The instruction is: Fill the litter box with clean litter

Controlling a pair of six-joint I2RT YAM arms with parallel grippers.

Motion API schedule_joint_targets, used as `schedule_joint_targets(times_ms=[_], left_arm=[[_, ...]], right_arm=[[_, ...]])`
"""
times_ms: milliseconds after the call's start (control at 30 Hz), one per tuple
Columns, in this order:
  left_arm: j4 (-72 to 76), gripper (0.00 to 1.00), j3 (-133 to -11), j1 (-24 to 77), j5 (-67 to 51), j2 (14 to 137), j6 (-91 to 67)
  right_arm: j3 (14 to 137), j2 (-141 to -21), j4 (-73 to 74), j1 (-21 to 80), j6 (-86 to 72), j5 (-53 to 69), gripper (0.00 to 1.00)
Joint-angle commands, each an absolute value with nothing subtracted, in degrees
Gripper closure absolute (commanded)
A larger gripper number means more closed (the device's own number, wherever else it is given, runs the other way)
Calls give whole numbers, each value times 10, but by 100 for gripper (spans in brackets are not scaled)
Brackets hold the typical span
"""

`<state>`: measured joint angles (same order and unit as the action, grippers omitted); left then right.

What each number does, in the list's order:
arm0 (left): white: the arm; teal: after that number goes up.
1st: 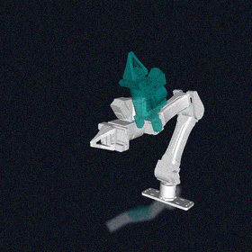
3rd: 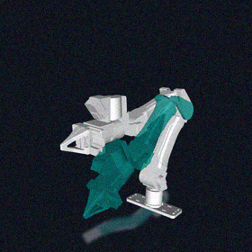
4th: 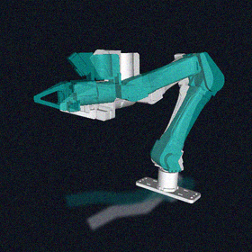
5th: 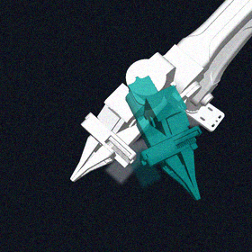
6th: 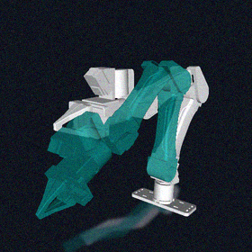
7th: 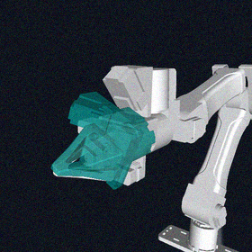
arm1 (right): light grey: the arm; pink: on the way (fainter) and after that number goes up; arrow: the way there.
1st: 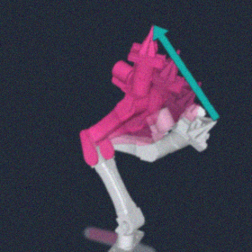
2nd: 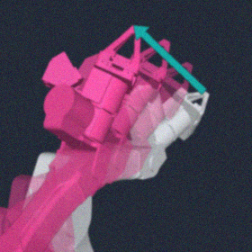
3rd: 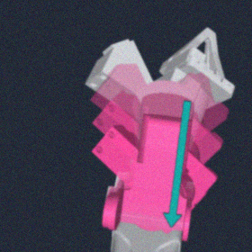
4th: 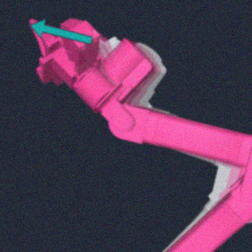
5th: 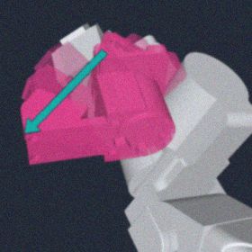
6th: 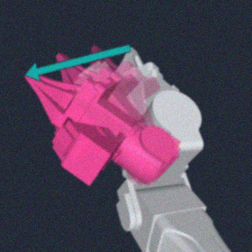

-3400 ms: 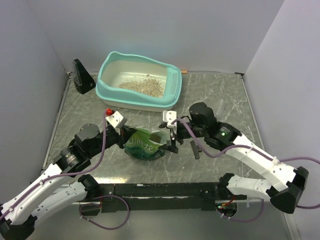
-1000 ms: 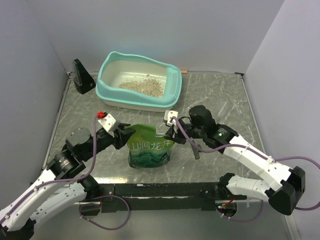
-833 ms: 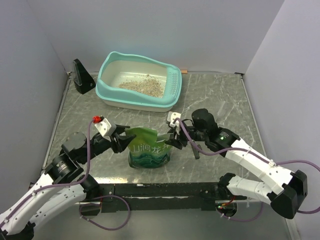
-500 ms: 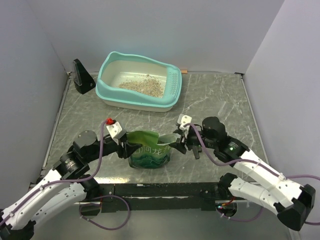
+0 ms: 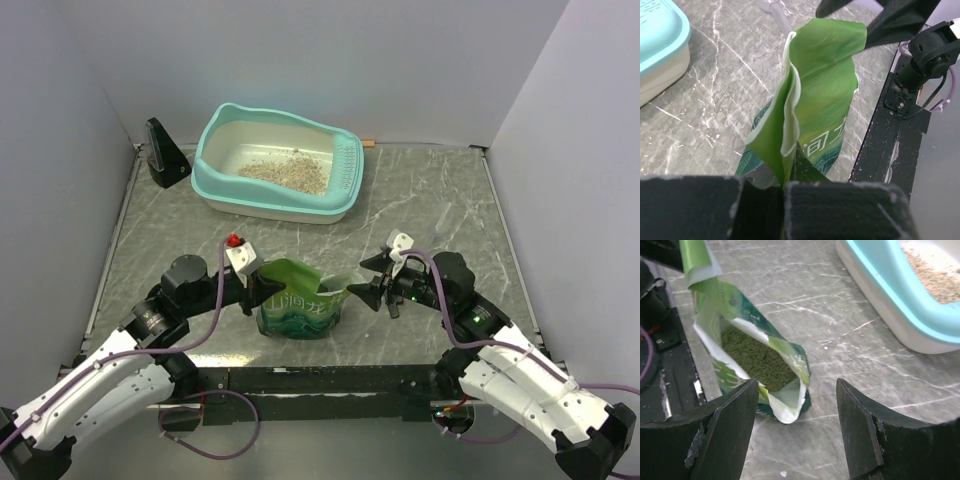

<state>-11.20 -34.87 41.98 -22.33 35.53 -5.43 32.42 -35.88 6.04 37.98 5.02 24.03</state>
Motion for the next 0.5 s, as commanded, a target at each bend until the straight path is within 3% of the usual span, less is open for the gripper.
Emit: schedule_joint_targets(times_ms=[0, 267, 467], left_arm=[[-91, 99, -345, 413, -237, 345, -50], [-131, 99, -403, 397, -240, 372, 10], [-108, 99, -381, 390, -248, 351, 6]], right_arm=[[315, -358, 14, 376, 26, 298, 30], [287, -340, -32, 376, 38, 366, 28], [257, -375, -109, 366, 61, 402, 29]])
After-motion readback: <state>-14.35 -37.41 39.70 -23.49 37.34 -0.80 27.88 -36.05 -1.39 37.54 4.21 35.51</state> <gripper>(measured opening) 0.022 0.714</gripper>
